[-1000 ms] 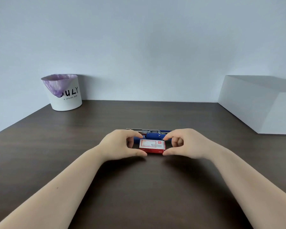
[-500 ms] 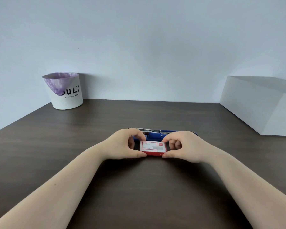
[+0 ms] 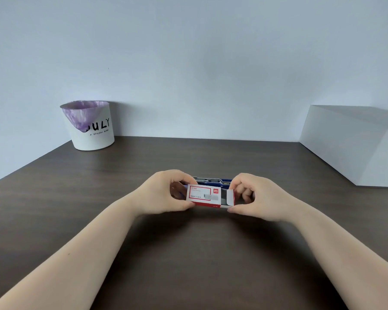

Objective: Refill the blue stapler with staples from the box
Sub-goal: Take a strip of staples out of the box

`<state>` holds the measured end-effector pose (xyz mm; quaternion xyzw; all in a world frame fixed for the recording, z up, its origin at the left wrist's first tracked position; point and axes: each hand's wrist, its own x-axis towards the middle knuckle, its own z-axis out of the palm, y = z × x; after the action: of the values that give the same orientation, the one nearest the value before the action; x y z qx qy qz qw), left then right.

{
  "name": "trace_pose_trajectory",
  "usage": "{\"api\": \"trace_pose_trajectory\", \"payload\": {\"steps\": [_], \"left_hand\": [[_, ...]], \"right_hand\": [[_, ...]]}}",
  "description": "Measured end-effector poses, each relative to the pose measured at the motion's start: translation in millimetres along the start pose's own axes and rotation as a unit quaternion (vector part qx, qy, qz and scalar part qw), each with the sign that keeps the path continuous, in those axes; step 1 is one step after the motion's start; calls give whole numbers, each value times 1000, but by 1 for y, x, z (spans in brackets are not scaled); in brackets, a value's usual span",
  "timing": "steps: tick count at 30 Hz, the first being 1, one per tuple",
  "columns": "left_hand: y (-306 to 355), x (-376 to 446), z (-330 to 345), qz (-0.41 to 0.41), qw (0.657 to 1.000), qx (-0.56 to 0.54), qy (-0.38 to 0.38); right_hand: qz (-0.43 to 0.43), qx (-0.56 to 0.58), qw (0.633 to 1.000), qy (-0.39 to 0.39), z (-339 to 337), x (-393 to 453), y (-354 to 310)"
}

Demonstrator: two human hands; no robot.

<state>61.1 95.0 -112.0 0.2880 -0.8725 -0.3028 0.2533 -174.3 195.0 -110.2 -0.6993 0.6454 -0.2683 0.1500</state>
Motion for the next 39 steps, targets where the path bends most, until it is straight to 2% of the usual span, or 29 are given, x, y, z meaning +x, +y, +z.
{"api": "trace_pose_trajectory", "payload": {"steps": [10,14,17,20,25,34,39], "left_hand": [[6,-7,-9,12,999,-37,23],[4,-7,-10,-18,995,-90,23],[-2,-7,-9,-30,997,-76,1],[-3,-6,-7,-32,997,-62,-12],[-2,-6,-8,-25,998,-48,-14],[0,-6,-7,-14,999,-31,-15],[0,-6,-6,-18,999,-36,-15]], "right_hand": [[13,-11,1000,-22,-7,-4,2],[17,1,1000,-8,-11,-4,1],[10,-18,1000,-2,-11,-6,-2],[-34,-40,998,34,-8,-5,-7],[-78,-116,990,1,-1,-3,-17],[-59,-174,981,-56,-2,3,-19],[-57,-200,977,-51,3,4,-25]]}}
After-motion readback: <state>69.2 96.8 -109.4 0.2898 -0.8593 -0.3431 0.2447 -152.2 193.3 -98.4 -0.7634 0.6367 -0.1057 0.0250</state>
